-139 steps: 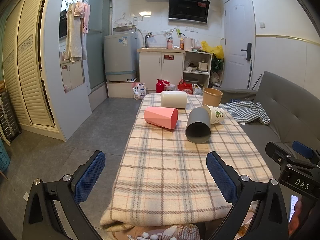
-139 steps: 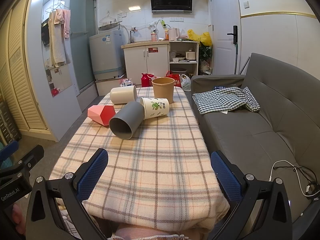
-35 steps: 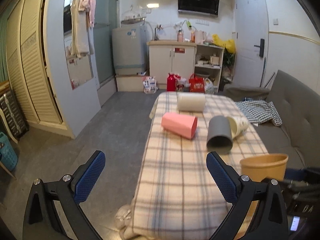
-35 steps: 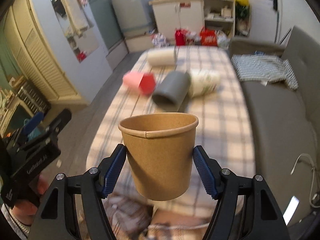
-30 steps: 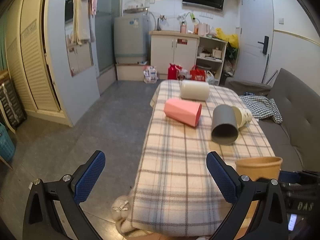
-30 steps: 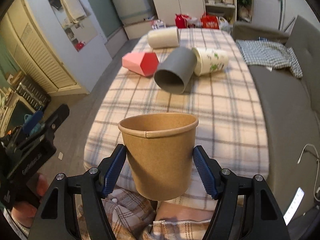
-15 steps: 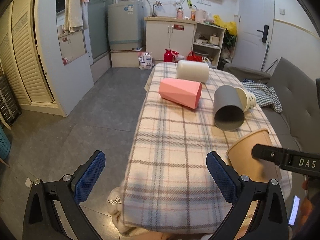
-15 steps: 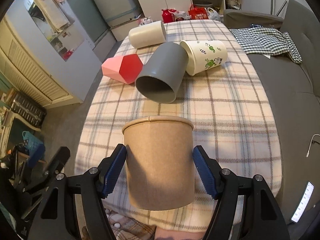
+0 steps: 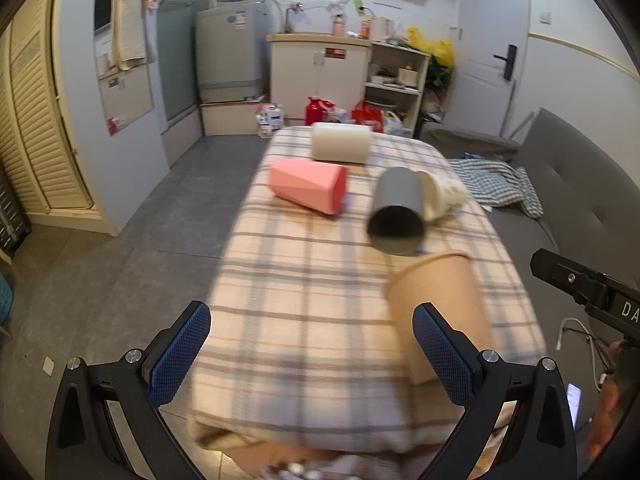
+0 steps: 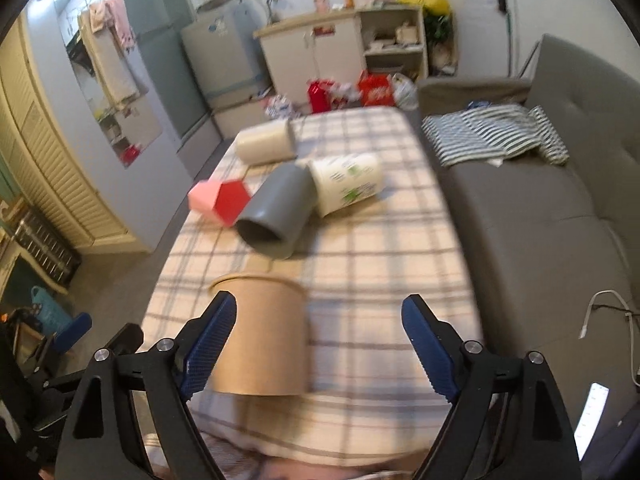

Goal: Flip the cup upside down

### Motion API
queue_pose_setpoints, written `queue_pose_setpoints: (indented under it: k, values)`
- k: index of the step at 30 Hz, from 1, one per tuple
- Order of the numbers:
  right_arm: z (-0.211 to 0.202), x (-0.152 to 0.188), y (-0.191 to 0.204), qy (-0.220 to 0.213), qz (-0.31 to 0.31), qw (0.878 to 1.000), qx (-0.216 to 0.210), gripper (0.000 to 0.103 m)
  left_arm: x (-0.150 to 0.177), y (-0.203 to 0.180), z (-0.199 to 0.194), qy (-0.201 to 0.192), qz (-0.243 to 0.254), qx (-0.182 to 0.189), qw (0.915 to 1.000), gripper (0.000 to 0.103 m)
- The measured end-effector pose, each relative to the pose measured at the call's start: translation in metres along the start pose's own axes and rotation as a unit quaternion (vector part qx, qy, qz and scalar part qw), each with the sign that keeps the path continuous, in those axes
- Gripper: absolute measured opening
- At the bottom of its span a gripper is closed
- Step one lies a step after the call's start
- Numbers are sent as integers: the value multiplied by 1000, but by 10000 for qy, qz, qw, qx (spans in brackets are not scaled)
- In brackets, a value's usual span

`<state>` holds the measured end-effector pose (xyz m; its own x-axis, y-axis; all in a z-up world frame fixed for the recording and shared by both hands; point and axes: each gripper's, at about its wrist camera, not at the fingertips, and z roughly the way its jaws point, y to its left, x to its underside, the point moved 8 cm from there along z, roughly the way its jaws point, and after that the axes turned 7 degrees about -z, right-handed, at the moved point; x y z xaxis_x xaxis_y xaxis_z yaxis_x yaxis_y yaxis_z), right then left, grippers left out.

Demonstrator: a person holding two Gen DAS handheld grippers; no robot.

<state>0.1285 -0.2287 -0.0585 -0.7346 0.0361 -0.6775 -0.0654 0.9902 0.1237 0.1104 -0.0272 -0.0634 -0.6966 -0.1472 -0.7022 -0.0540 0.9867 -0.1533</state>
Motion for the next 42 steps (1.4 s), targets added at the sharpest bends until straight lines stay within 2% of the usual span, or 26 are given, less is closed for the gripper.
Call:
queue_pose_setpoints:
  k: [7, 11, 16, 24, 25, 26, 28, 29, 35, 42]
  values:
    - [-14, 16, -51, -162, 110, 9989, 428, 93, 15, -58, -2, 224, 335, 406, 9984, 103]
    - [-12, 28, -72, -108, 234, 9982, 549, 95, 28, -78, 10, 445, 449, 419, 9971, 103]
    - [-4, 40, -91, -23, 425, 9975, 559, 95, 39, -94, 19, 626, 619, 437, 9952, 103]
    - [17, 46, -96, 121, 513, 9976, 459, 95, 54, -97, 39, 904, 673, 360, 9930, 102]
    - [19, 46, -95, 138, 517, 9976, 429, 95, 53, -95, 40, 813, 686, 255, 9940, 99]
    - [21, 47, -95, 155, 520, 9977, 398, 95, 53, -94, 40, 797, 701, 246, 9940, 90]
    - [24, 48, -93, 184, 513, 9978, 371, 95, 56, -96, 44, 970, 715, 384, 9920, 80]
    - [25, 49, -93, 197, 512, 9978, 364, 95, 57, -96, 44, 997, 735, 413, 9914, 80]
    - [24, 47, -89, 186, 490, 9979, 368, 95, 54, -99, 37, 888, 1017, 404, 9900, 80]
    - [19, 47, -85, 157, 502, 9980, 360, 95, 23, -97, 22, 515, 1138, 425, 9913, 79]
